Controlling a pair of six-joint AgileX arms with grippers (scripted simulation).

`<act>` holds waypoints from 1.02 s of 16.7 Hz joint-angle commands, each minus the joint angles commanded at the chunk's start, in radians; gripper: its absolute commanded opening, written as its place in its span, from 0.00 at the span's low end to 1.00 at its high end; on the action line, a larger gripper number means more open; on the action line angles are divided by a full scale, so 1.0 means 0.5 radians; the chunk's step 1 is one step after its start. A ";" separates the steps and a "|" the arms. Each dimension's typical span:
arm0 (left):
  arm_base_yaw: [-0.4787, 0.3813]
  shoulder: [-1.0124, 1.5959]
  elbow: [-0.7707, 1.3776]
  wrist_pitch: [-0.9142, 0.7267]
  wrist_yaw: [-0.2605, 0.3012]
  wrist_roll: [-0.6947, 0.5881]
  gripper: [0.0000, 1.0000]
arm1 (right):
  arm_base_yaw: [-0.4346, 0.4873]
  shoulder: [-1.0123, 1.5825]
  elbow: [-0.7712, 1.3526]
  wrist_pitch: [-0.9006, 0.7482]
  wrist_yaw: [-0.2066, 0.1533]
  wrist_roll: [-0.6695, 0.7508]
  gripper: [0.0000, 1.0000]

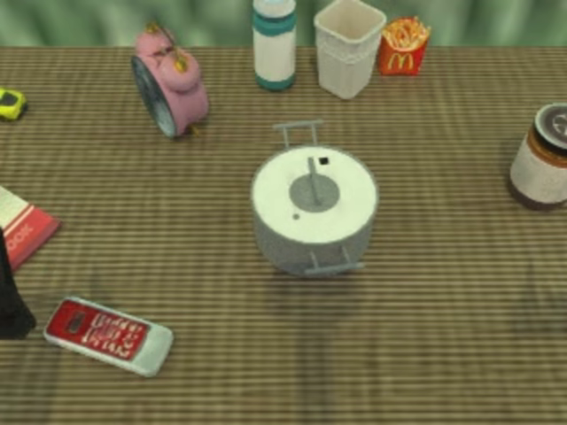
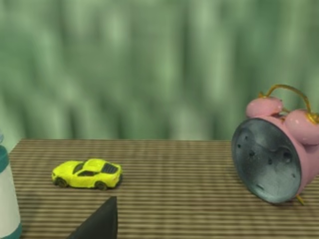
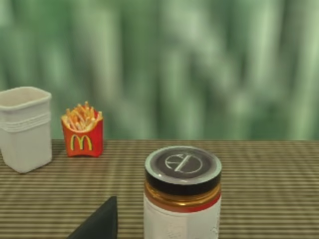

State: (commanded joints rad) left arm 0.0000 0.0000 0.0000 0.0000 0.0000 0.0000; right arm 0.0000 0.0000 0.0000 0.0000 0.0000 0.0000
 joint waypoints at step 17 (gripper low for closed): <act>0.000 0.000 0.000 0.000 0.000 0.000 1.00 | -0.003 1.901 1.670 -1.198 0.016 -0.250 1.00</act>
State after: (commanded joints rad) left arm 0.0000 0.0000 0.0000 0.0000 0.0000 0.0000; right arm -0.0014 0.9504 0.8352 -0.5991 0.0081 -0.1251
